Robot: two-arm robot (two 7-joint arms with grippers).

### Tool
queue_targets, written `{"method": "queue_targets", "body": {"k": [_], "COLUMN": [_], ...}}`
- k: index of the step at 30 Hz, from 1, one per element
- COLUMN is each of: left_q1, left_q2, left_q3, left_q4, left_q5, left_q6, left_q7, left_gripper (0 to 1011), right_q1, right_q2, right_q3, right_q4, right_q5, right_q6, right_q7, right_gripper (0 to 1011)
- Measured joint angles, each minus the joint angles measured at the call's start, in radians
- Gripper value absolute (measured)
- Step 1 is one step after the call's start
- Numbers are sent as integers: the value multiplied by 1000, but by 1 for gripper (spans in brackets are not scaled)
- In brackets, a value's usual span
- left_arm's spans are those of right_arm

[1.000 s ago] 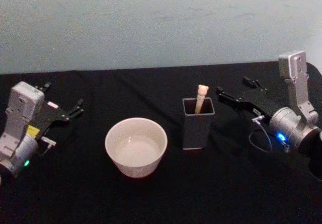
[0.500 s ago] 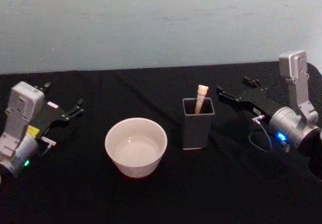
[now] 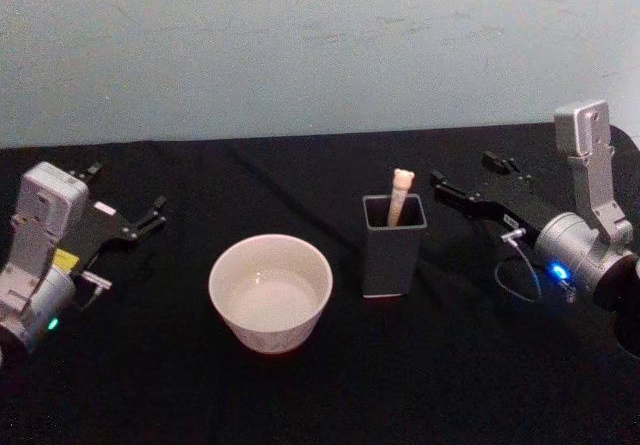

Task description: Pick up the stirring spoon with one hand, stir inside the cup, then place it back in its original position.

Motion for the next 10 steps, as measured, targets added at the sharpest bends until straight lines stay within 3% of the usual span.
{"method": "queue_targets", "body": {"k": [10], "left_q1": [0], "left_q2": [0], "left_q3": [0], "left_q4": [0], "left_q5": [0], "left_q6": [0], "left_q7": [0], "left_gripper": [1001], "right_q1": [0], "right_q2": [0], "right_q3": [0], "right_q4": [0], "right_q5": [0], "right_q6": [0], "right_q7": [0], "right_gripper": [1002]}}
